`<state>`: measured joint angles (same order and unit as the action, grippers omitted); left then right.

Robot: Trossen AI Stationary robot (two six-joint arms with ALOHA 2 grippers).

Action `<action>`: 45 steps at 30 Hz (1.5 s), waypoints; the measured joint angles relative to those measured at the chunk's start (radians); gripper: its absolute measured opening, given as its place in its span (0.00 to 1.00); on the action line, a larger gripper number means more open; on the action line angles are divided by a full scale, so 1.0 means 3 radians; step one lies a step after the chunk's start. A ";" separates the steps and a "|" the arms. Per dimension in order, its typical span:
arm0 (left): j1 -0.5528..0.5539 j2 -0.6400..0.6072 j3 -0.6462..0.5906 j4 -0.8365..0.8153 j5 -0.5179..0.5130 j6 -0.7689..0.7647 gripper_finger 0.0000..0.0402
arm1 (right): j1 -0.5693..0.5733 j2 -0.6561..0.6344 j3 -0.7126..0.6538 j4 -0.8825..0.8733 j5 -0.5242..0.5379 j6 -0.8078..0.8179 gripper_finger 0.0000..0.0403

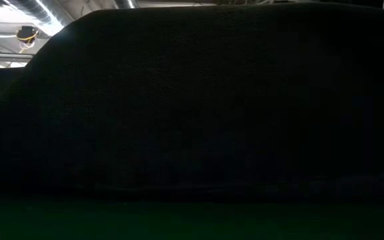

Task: Fold laundry
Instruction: Fold the dark blue pants

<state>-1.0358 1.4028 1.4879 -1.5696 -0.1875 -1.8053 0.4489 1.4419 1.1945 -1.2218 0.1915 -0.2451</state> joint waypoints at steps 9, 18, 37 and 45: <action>0.0562 -0.0049 0.0001 0.0096 -0.1406 0.0774 0.27 | -0.0370 -0.0485 -0.0840 0.1189 -0.0293 -0.0001 0.39; 0.1508 -0.0042 -0.0269 0.0913 -0.1030 0.2596 0.27 | -0.0761 -0.0339 -0.0911 0.2001 -0.0265 -0.0636 0.39; 0.2580 -0.0042 -0.1097 0.2203 0.0240 0.3967 0.27 | -0.1366 0.0150 -0.0909 0.2414 -0.1403 -0.1656 0.39; 0.2670 -0.0042 -0.1251 0.2425 0.0449 0.3966 0.27 | -0.1368 0.0397 -0.0906 0.2355 -0.1394 -0.1657 0.36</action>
<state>-0.2349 1.3903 1.1126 -0.8422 -0.0528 -0.6155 0.0383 1.5609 0.9226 -0.5152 -0.2266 -0.7422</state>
